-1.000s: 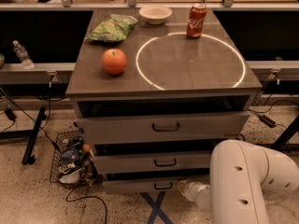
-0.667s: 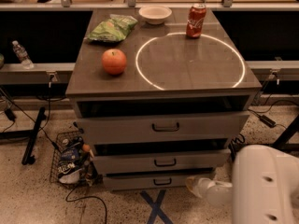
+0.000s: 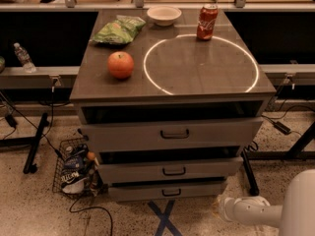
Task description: Close bottom drawer
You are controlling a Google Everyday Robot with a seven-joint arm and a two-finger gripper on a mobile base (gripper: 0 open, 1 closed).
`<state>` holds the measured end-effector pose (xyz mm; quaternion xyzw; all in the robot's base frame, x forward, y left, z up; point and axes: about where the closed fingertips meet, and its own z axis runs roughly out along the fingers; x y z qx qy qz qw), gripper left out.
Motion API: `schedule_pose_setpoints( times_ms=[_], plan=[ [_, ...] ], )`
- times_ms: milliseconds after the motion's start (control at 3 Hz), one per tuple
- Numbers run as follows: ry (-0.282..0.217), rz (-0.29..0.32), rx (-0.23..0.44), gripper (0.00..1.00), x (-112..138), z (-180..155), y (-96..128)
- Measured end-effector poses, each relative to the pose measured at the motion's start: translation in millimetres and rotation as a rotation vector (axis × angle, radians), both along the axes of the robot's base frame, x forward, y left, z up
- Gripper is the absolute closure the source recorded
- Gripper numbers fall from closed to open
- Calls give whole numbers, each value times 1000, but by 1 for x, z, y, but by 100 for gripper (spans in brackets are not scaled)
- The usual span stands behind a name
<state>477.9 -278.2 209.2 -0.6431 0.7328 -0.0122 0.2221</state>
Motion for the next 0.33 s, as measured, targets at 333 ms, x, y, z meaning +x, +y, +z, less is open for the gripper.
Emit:
schedule_pose_setpoints(
  times_ms=[333],
  plan=[
    [0, 0, 0, 100, 0, 0, 0]
  ],
)
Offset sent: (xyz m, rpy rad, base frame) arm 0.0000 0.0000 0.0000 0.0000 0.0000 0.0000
